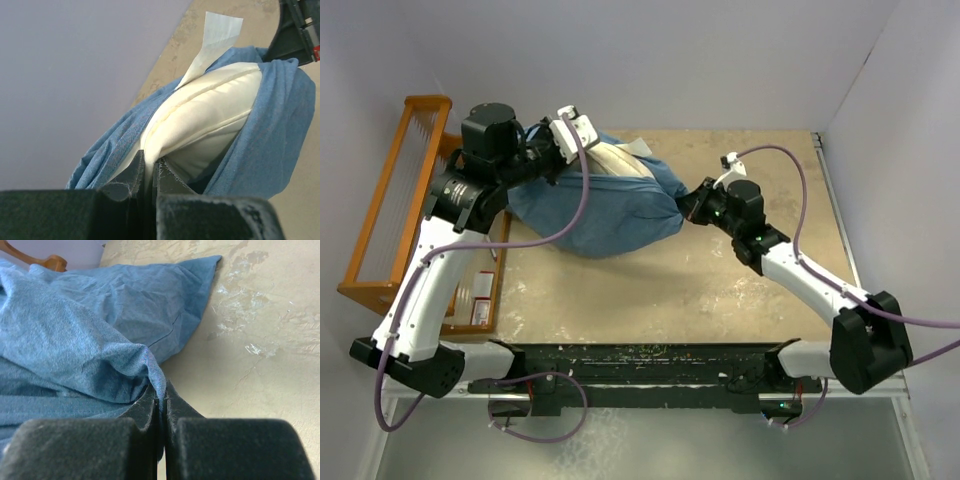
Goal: Remove the pillowcase from the pillow
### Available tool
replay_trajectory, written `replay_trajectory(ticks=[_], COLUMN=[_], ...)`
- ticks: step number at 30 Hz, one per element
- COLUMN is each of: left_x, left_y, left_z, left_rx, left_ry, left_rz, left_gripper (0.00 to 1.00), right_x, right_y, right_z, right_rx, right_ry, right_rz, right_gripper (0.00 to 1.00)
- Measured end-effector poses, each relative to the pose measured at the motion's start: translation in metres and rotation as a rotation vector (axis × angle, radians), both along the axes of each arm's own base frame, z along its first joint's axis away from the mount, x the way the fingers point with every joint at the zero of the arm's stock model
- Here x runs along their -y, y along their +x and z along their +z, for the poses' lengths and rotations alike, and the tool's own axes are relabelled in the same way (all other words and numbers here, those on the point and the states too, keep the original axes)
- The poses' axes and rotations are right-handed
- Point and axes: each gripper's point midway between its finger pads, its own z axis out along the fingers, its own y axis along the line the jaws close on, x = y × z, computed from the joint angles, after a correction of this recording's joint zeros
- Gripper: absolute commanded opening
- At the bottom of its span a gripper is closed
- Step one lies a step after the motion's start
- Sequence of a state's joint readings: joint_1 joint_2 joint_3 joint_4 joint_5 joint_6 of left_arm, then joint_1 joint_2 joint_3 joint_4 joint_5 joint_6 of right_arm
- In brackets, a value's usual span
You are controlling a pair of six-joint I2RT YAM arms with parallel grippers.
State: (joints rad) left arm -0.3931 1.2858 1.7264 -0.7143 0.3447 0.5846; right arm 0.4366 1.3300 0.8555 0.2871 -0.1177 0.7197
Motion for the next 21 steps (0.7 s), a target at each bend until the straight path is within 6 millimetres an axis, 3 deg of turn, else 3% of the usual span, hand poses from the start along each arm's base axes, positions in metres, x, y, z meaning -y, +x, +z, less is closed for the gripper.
replay_trajectory(ticks=[2, 4, 9, 11, 13, 18, 21], left_x=[-0.001, -0.002, -0.014, -0.018, -0.022, -0.027, -0.026], left_y=[0.002, 0.003, 0.01, 0.008, 0.004, -0.004, -0.005], left_z=[0.0, 0.002, 0.021, 0.029, 0.035, 0.044, 0.048], left_rx=[0.001, 0.009, 0.085, 0.111, 0.134, 0.166, 0.177], left_ry=[0.002, 0.001, -0.016, -0.024, -0.032, -0.045, -0.051], left_rz=[0.012, 0.019, 0.08, 0.096, 0.105, 0.111, 0.108], left_gripper=[0.0, 0.0, 0.0, 0.0, 0.0, 0.0, 0.0], right_x=[0.003, 0.006, 0.024, 0.027, 0.022, -0.022, -0.035], right_y=[-0.006, -0.013, -0.033, -0.041, -0.05, -0.077, -0.075], right_z=[0.004, 0.013, 0.045, 0.069, 0.106, 0.194, 0.214], right_rx=[0.028, 0.067, 0.169, 0.222, 0.307, 0.504, 0.561], right_ry=[0.007, 0.011, -0.037, -0.047, -0.048, -0.016, -0.029], right_rz=[0.003, 0.005, -0.003, -0.005, 0.004, 0.123, 0.149], right_gripper=[0.15, 0.37, 0.59, 0.63, 0.66, 0.72, 0.72])
